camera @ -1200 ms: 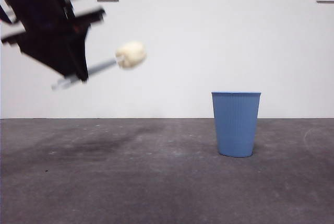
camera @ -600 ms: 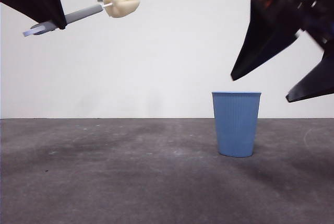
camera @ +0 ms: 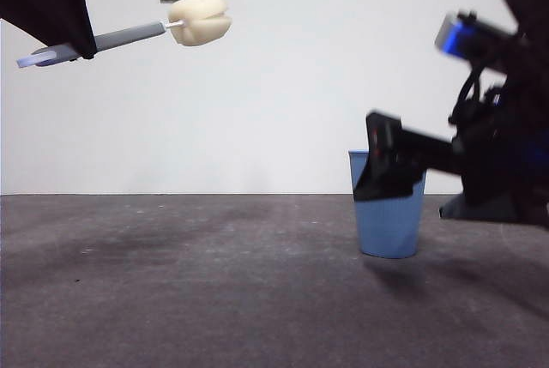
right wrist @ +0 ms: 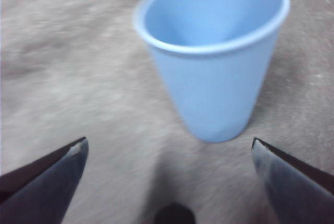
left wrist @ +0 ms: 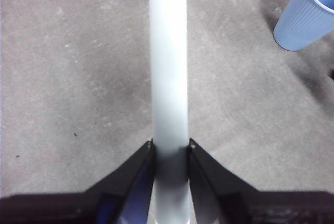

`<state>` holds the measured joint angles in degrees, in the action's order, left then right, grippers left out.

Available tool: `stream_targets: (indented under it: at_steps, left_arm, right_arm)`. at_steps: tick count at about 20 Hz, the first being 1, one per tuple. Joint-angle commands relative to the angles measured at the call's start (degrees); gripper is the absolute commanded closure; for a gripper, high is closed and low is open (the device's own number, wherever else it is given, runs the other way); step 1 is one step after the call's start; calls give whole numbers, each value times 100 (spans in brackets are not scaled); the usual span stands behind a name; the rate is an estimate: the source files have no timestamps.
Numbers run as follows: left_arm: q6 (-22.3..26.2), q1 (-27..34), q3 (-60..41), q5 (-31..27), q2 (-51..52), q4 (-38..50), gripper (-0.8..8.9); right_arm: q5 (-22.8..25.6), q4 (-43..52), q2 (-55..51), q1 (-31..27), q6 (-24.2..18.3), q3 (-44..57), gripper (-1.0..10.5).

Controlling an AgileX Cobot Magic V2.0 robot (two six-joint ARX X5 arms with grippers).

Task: Pick up the cup brush,pick up the cup,insert the brush into the cup,clean the cup,put the cup brush back,put the cup back to the fixed position on the table

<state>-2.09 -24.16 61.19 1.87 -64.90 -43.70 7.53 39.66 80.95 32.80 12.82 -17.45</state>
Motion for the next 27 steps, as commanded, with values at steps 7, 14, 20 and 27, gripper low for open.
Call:
stream_targets:
  at_steps: [7,14,20,27]
  left_arm:
    - [63,-20,7,15,17,9,820]
    - [61,-26,7,17,17,37,820]
    - [63,-24,7,17,17,76,820]
    - [63,-24,7,15,17,81,820]
  right_arm:
    - [-476,2094,1773,-544,-350,-101,352]
    - [-789,2253,2315,-796,-699,-669,352]
    - [-901,2247,2632,-874,-734,-999,514]
    - [-879,2380,2708,-874,-734,-1043,709]
